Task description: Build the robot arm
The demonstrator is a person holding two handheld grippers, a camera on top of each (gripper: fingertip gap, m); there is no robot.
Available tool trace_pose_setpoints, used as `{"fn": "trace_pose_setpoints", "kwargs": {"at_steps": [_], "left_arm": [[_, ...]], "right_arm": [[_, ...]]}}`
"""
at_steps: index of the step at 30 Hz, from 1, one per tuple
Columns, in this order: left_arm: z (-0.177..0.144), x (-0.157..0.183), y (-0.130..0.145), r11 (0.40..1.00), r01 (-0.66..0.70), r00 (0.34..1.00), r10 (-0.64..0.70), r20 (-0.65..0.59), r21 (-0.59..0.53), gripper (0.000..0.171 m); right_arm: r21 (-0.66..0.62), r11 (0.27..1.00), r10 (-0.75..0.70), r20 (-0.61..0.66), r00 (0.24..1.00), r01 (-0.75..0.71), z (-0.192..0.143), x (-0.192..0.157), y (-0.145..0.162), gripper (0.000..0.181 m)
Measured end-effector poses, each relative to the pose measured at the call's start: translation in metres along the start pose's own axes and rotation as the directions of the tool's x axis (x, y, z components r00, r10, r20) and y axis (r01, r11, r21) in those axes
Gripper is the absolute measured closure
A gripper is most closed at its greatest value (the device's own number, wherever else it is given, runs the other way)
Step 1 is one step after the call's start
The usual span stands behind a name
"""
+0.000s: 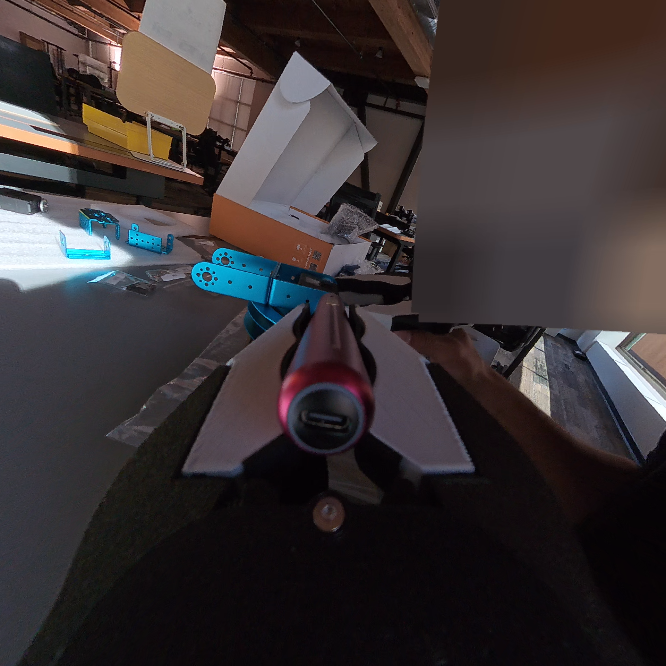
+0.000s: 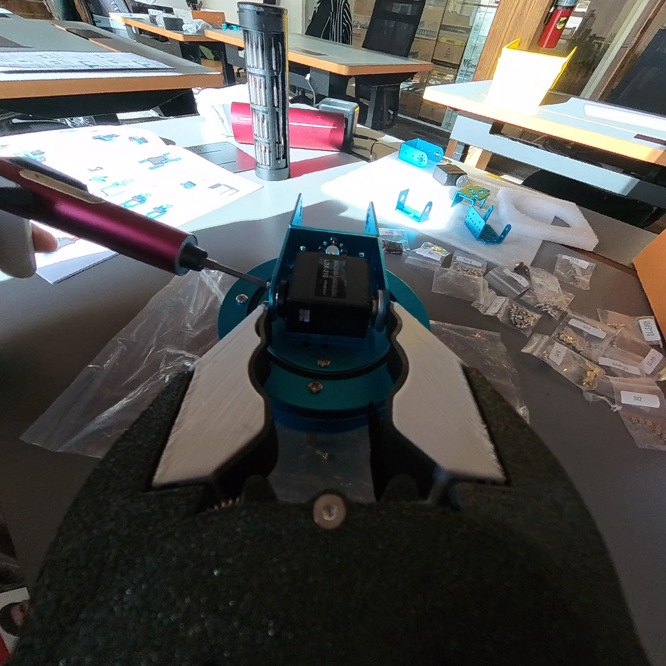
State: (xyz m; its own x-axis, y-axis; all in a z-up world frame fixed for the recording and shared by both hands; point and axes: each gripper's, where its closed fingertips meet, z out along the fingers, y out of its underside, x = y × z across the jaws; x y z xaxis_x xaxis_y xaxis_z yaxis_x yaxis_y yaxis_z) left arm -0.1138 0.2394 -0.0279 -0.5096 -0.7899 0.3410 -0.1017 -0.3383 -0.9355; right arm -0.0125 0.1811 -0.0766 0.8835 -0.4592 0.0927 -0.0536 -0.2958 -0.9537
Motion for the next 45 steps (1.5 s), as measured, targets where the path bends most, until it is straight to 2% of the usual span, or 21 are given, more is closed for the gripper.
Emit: {"fn": "trace_pose_setpoints", "kwargs": {"at_steps": [5, 10, 16, 21, 31, 45], "left_arm": [[0.002, 0.004, -0.003, 0.996, -0.081, 0.997, 0.082, 0.008, -0.041, 0.152], [0.003, 0.003, -0.005, 0.994, -0.083, 0.996, 0.084, 0.007, -0.065, 0.152], [0.003, 0.003, -0.004, 0.993, -0.089, 0.996, 0.089, -0.008, -0.079, 0.151], [0.003, -0.001, -0.002, 0.996, -0.041, 0.999, 0.041, -0.010, -0.077, 0.151], [0.004, -0.001, -0.001, 0.995, -0.051, 0.999, 0.049, -0.025, -0.086, 0.151], [0.004, -0.007, 0.001, 0.996, -0.026, 0.999, 0.022, -0.042, -0.088, 0.151]], "right_arm": [[-0.001, 1.000, -0.005, 0.000, 1.000, 0.005, 0.000, 0.000, 0.000, 0.119], [0.005, 1.000, 0.000, 0.025, 1.000, -0.001, -0.001, -0.001, 0.000, 0.119], [0.039, 0.984, 0.163, 0.196, 0.967, -0.173, -0.006, -0.006, -0.006, 0.112], [0.045, 0.969, 0.229, 0.223, 0.948, -0.244, -0.005, -0.004, -0.009, 0.113], [0.024, 0.909, 0.396, 0.263, 0.880, -0.416, -0.005, 0.004, -0.014, 0.119], [0.005, 0.942, 0.327, 0.228, 0.917, -0.337, -0.003, 0.004, -0.012, 0.124]]}}
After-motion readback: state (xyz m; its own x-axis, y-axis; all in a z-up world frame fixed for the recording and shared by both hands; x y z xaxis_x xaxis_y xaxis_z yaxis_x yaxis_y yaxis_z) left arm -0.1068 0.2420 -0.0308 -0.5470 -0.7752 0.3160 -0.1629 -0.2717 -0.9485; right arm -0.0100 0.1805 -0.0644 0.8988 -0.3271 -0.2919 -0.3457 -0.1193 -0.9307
